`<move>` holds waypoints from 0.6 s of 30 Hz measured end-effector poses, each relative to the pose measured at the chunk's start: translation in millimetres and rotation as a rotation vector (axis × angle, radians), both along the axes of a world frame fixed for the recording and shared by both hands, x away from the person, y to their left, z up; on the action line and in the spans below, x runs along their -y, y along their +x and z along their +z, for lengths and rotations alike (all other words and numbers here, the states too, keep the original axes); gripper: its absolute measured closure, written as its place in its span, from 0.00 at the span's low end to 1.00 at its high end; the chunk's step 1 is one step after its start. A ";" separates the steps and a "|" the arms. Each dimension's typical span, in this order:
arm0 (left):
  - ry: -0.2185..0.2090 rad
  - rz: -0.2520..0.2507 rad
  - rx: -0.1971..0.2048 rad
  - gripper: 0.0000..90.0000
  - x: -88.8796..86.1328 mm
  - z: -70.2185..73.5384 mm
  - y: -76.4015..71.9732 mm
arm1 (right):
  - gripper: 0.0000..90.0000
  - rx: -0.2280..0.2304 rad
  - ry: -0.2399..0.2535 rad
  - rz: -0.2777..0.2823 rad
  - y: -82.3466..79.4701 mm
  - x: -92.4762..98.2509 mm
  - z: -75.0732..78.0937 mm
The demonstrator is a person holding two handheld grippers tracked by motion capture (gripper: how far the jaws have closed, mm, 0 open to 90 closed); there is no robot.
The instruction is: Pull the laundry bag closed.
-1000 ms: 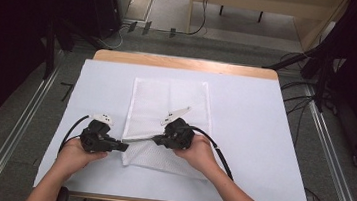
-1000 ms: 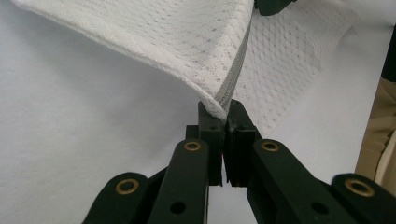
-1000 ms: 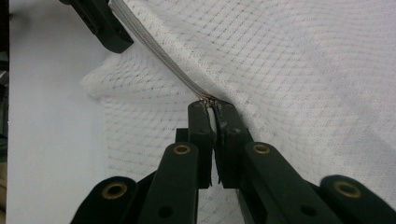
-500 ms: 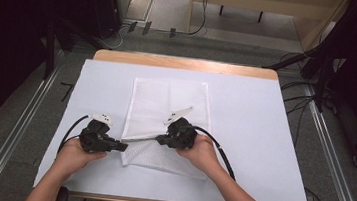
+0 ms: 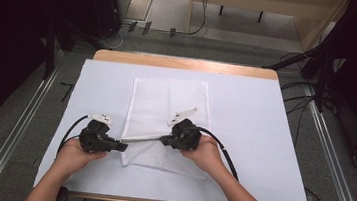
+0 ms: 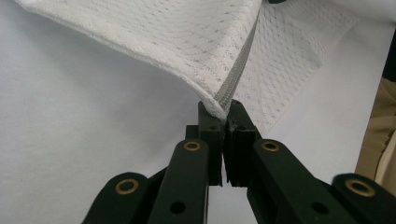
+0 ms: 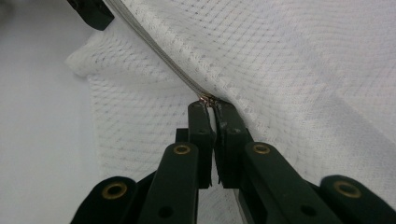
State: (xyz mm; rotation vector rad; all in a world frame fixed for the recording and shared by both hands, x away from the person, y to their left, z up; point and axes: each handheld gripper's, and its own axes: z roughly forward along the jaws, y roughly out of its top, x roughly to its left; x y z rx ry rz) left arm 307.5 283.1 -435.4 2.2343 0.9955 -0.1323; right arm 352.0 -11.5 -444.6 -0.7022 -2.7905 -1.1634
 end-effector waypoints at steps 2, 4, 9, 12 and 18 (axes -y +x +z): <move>-0.002 -0.001 0.000 0.98 0.0 -0.2 -0.2 | 0.98 -0.001 0.000 -0.008 0.0 1.8 0.3; 0.001 0.003 -0.001 0.98 -0.2 0.2 -0.4 | 0.98 -0.003 -0.002 -0.012 -0.4 4.3 0.3; -0.009 0.003 -0.006 0.98 -0.3 0.0 -0.5 | 0.98 -0.002 -0.001 -0.018 -1.0 7.7 0.3; -0.007 0.004 -0.002 0.98 -0.5 0.0 -0.6 | 0.98 0.000 -0.004 -0.018 -1.3 8.5 0.2; -0.011 0.006 -0.005 0.98 -1.9 0.1 -0.5 | 0.98 -0.006 -0.005 -0.027 -0.4 11.7 -0.4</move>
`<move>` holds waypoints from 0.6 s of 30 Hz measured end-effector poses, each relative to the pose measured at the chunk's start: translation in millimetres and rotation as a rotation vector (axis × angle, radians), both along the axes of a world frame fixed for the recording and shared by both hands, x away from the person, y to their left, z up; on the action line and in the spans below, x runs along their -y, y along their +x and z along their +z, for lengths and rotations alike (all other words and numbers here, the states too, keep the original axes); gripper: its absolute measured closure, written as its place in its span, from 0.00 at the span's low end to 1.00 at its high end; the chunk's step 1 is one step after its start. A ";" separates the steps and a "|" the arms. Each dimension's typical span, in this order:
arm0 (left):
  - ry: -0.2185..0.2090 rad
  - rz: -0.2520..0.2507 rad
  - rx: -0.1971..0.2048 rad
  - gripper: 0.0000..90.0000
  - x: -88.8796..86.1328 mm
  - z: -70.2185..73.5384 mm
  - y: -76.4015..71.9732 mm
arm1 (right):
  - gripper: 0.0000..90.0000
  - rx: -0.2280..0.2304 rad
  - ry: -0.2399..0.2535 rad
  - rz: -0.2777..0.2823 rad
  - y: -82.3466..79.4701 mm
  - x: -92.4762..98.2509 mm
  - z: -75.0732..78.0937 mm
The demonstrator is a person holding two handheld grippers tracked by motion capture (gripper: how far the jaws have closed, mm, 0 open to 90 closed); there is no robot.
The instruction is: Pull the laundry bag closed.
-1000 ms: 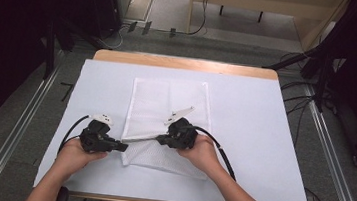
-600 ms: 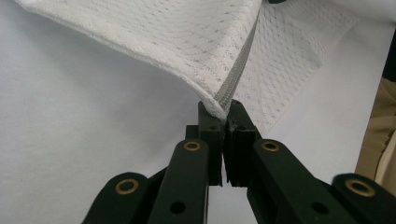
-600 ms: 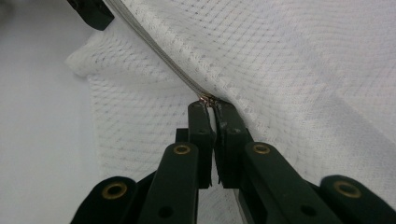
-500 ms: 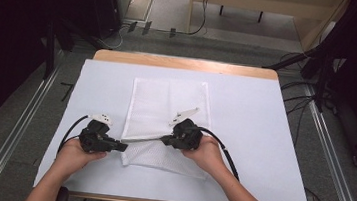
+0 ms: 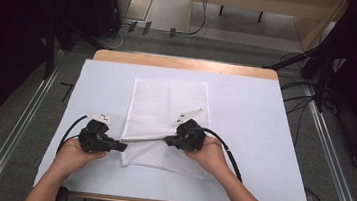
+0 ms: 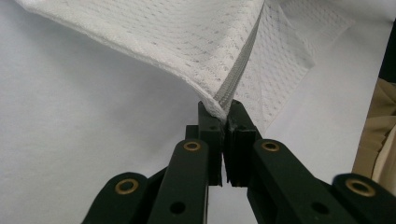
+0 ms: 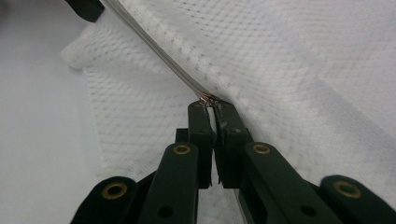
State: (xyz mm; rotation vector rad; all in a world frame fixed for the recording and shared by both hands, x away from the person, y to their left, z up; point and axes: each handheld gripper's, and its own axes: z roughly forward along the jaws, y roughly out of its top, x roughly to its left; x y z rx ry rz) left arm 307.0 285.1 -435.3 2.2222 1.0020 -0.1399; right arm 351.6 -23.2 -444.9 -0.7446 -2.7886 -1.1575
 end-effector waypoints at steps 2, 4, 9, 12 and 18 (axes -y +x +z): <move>0.000 -0.003 0.000 0.98 0.0 0.1 -0.1 | 0.98 0.000 0.004 0.003 0.7 1.4 -0.1; -0.001 -0.003 0.001 0.98 0.2 -0.2 0.0 | 0.98 0.005 -0.004 -0.001 0.3 1.7 0.3; 0.006 0.001 0.001 0.98 -1.4 0.2 0.0 | 0.98 -0.003 -0.005 -0.012 1.1 6.2 0.4; 0.004 0.007 0.000 0.98 -2.1 0.2 -0.2 | 0.98 -0.003 -0.017 -0.014 2.2 9.0 0.9; 0.014 0.005 -0.001 0.98 -0.8 -0.2 -0.6 | 0.98 -0.010 -0.022 -0.014 3.8 15.7 0.7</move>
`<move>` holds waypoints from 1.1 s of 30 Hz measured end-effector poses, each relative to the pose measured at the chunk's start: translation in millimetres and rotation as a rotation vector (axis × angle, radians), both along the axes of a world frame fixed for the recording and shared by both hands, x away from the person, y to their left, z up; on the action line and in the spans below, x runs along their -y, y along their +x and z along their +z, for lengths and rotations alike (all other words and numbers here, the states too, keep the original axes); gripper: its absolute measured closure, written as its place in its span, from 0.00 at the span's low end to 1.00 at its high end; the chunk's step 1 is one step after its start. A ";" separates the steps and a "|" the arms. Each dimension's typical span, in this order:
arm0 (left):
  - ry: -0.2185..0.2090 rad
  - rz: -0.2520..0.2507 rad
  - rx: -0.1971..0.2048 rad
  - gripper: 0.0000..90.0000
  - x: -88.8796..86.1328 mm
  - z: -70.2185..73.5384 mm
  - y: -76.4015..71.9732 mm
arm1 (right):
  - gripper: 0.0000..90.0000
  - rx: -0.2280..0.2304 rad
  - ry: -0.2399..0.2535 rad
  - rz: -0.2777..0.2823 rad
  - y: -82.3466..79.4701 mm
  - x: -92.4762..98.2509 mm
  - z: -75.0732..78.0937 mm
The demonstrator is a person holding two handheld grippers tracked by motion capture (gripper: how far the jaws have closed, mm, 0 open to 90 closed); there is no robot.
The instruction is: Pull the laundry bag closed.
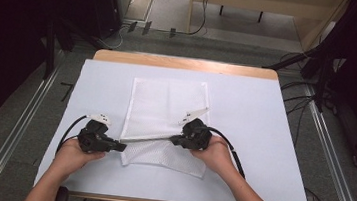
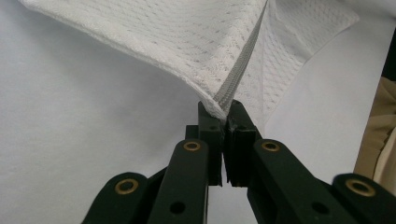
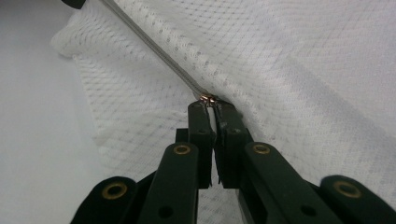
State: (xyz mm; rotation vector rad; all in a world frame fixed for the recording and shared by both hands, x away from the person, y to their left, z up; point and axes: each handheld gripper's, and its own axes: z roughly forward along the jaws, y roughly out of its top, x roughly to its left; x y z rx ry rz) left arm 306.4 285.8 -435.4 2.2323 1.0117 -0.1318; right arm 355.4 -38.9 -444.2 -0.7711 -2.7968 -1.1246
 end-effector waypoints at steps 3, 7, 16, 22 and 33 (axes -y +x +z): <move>0.002 0.001 -0.002 0.98 -0.5 0.0 -0.2 | 0.98 0.002 -0.006 -0.001 -0.5 2.4 -0.4; 0.010 -0.007 0.003 0.98 0.2 0.1 -0.3 | 0.98 -0.002 -0.001 -0.009 -0.5 5.8 0.0; 0.011 -0.007 0.002 0.98 0.1 0.1 -1.1 | 0.98 0.001 -0.011 -0.012 -1.8 12.9 0.6; 0.013 -0.006 0.006 0.98 0.1 0.2 -1.5 | 0.98 0.003 -0.013 -0.008 -3.5 16.2 0.8; 0.004 -0.006 0.003 0.98 -1.6 0.3 -1.1 | 0.98 -0.005 -0.017 -0.027 -2.3 27.9 0.1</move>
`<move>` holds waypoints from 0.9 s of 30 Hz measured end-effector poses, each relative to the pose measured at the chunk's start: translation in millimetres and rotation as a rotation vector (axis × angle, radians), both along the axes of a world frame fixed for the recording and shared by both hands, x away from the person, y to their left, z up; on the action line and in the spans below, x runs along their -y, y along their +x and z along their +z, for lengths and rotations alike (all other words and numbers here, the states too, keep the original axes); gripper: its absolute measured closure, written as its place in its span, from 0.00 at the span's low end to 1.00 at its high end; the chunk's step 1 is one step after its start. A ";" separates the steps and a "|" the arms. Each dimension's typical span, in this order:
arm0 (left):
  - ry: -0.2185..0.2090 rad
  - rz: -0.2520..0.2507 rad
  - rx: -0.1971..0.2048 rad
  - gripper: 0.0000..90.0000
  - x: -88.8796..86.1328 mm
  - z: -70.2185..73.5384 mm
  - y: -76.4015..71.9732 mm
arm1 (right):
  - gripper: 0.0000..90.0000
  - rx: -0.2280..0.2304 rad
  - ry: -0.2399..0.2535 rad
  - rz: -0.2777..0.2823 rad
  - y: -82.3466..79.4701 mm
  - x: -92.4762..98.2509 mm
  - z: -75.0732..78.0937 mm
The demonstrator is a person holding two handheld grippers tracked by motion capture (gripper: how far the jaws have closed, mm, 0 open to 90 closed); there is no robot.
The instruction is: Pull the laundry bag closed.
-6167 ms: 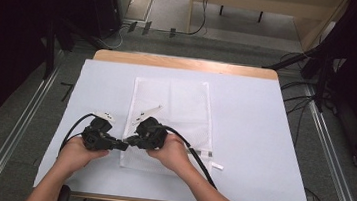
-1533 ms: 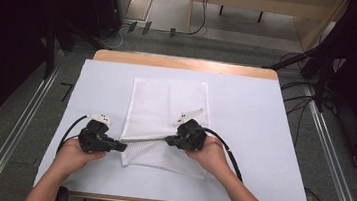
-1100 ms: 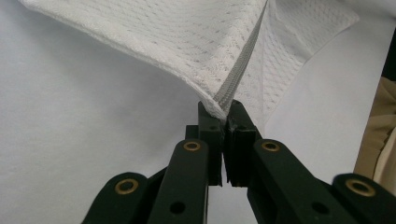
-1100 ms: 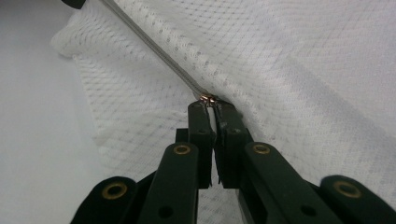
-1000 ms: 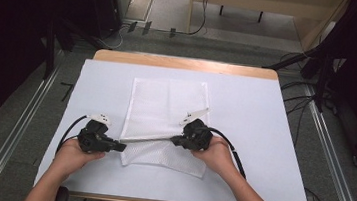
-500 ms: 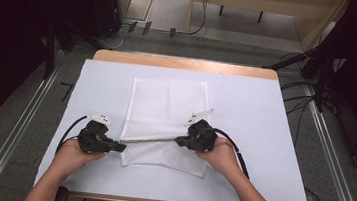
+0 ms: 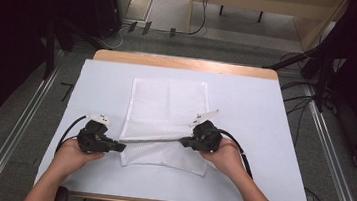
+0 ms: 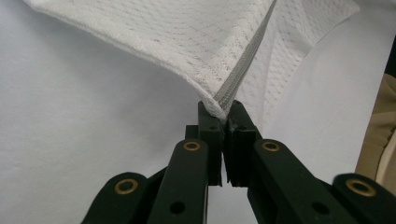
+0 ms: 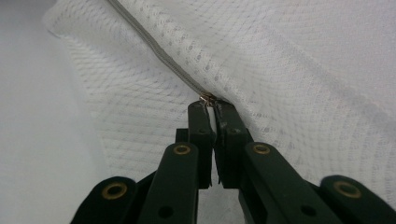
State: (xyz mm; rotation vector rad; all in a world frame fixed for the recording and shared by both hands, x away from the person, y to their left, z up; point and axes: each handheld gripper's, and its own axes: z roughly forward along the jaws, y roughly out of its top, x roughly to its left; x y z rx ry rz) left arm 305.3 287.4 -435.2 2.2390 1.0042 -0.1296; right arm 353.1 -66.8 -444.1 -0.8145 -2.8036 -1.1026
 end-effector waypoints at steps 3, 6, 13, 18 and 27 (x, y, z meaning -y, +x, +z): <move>0.000 0.000 0.000 0.98 -0.9 0.0 0.4 | 0.98 -0.001 -0.004 -0.009 0.1 3.0 0.1; 0.003 0.006 0.000 0.98 -1.0 0.0 0.2 | 0.98 -0.005 -0.004 -0.014 -0.6 5.8 0.1; -0.002 0.013 0.004 0.98 -2.6 0.4 0.0 | 0.98 -0.016 -0.009 -0.028 -2.3 12.4 -1.7; -0.002 0.013 0.006 0.98 -3.9 0.7 0.2 | 0.98 -0.010 -0.005 -0.025 -3.8 14.8 0.5; -0.003 0.024 0.002 0.98 -6.2 0.7 0.8 | 0.98 -0.018 -0.011 -0.043 -3.2 25.2 -0.9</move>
